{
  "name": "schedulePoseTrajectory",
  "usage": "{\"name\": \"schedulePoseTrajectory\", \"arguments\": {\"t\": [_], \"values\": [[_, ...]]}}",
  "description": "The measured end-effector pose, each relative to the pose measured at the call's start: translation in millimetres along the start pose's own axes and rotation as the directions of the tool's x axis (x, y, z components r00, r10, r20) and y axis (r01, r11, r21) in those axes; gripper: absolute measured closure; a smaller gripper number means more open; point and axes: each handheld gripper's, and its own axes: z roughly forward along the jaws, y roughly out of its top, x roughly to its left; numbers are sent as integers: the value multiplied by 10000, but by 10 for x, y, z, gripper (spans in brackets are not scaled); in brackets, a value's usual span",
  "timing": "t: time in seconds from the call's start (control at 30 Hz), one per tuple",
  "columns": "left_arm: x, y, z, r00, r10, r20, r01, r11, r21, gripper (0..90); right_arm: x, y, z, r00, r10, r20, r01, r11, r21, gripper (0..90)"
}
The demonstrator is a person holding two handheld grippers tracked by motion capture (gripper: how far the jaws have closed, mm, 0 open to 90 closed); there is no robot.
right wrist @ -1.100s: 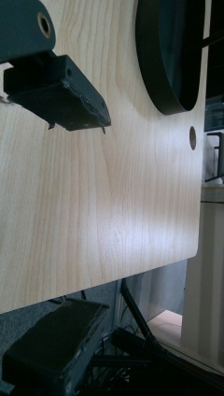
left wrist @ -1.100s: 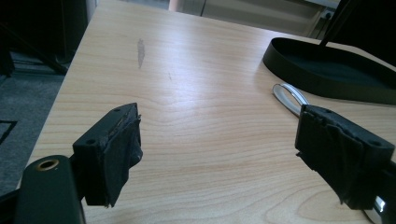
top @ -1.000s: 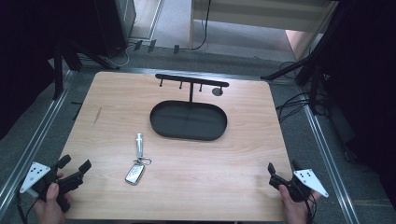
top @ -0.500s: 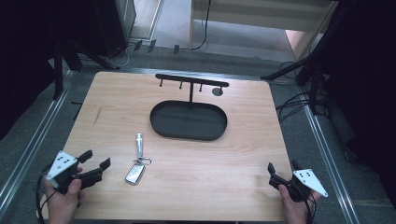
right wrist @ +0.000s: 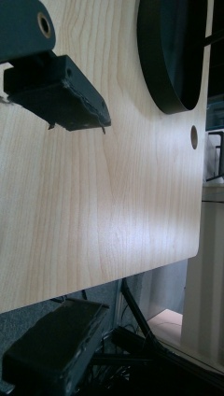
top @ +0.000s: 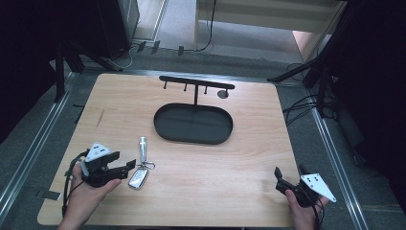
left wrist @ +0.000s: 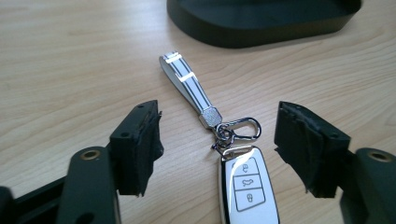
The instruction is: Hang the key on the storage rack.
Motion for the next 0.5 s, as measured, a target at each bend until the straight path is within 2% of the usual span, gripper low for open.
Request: {"name": "schedulePoseTrajectory", "arguments": {"t": [0.1, 0.13, 0.17, 0.23, 0.27, 0.3, 0.33, 0.37, 0.4, 0.47, 0.5], "values": [[-20, 41, 91, 9998, -165, -83, 167, 9994, 297, 359, 0, -1, -2, 10000, 17, -13, -17, 10000, -10, 96], [-30, 78, 175, 9993, -319, -210, 331, 9978, 582, 401, -2, -1, -2, 10000, 20, -15, -20, 10000, -21, 96], [-30, 78, 175, 9993, -319, -210, 331, 9978, 582, 411, -2, -1, -2, 10000, 20, -15, -20, 10000, -21, 96], [-30, 139, 276, 9977, -657, -178, 672, 9928, 996, 446, -2, -1, -2, 10000, 25, -24, -25, 10000, -27, 96], [-30, 139, 276, 9977, -657, -178, 672, 9928, 996, 474, -3, -1, -3, 10000, 25, -27, -25, 10000, -29, 96], [-35, 177, 329, 9958, -915, -95, 920, 9879, 1249, 491, -3, -1, -3, 10000, 30, -31, -30, 10000, -32, 96], [-35, 177, 329, 9958, -915, -95, 920, 9879, 1249, 502, -4, -1, -3, 10000, 31, -32, -31, 10000, -37, 96], [-39, 212, 371, 9944, -1049, -95, 1051, 9834, 1482, 523, -4, -1, -3, 10000, 33, -35, -33, 10000, -39, 96], [-39, 212, 371, 9944, -1049, -95, 1051, 9834, 1482, 533, -5, -2, -3, 10000, 30, -41, -30, 10000, -42, 96], [-37, 246, 420, 9919, -1256, -184, 1268, 9770, 1713, 579, -5, -2, -3, 10000, 29, -43, -29, 10000, -43, 96], [-24, 289, 462, 9858, -1682, -6, 1648, 9651, 2035, 581, -5, -2, -3, 10000, 26, -43, -26, 10000, -42, 96]]}}
